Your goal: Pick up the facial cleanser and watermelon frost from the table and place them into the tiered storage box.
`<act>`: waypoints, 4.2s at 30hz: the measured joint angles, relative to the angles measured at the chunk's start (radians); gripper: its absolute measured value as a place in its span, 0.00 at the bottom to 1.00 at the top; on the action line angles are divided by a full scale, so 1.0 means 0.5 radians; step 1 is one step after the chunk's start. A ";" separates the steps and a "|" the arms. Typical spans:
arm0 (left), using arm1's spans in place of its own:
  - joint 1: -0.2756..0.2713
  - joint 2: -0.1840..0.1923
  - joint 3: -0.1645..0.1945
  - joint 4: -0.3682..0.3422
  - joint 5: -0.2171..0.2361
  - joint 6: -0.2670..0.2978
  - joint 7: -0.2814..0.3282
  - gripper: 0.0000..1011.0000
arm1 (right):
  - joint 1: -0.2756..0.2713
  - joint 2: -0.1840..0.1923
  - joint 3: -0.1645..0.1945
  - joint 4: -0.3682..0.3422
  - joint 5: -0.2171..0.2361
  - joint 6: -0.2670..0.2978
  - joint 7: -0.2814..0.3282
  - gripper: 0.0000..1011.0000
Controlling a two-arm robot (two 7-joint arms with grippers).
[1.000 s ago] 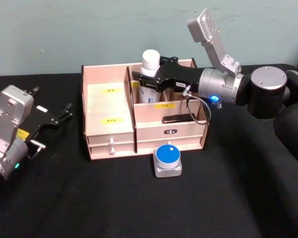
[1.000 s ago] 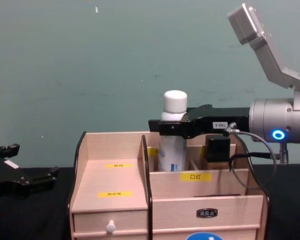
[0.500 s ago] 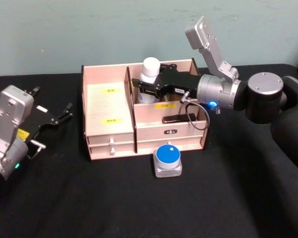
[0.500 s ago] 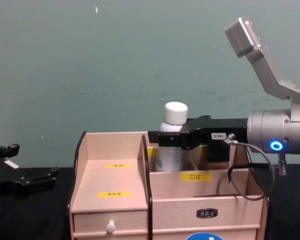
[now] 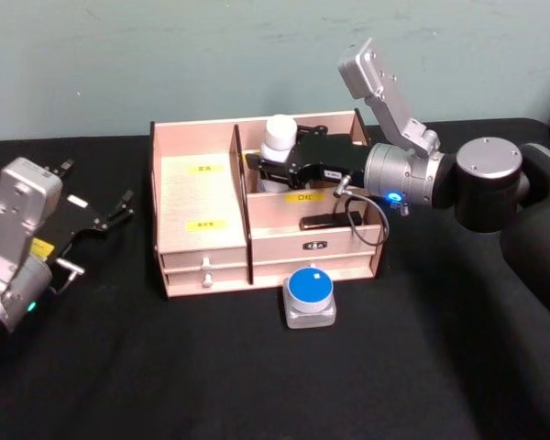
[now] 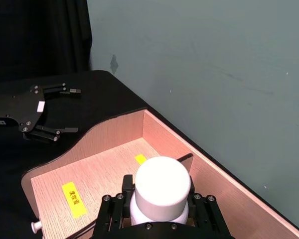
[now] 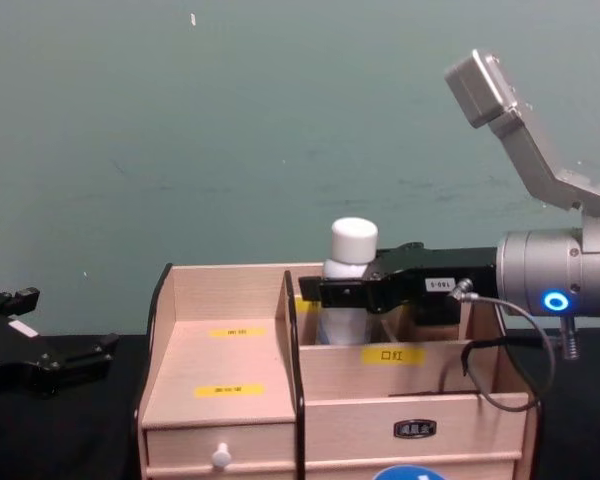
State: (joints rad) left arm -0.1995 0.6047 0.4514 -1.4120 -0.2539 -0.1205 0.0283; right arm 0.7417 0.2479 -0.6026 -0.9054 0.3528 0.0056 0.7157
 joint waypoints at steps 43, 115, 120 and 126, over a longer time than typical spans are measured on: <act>0.000 0.000 0.000 0.000 0.000 0.000 0.000 1.00 | -0.086 0.127 0.022 -0.333 0.009 0.174 -0.056 0.99; 0.000 0.000 0.000 0.000 0.000 0.000 0.000 1.00 | -0.985 0.696 0.083 -1.512 0.184 0.940 -0.542 0.99; 0.000 0.000 0.000 0.000 0.000 0.000 0.000 1.00 | -0.956 0.663 0.058 -1.450 0.166 0.927 -0.514 0.99; 0.000 0.000 0.000 0.000 0.000 0.000 0.000 1.00 | -0.924 0.632 0.027 -1.383 0.129 0.918 -0.493 0.99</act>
State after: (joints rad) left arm -0.1996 0.6047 0.4514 -1.4120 -0.2539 -0.1205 0.0283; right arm 0.2797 0.5641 -0.5890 -1.5968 0.4171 0.4646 0.4694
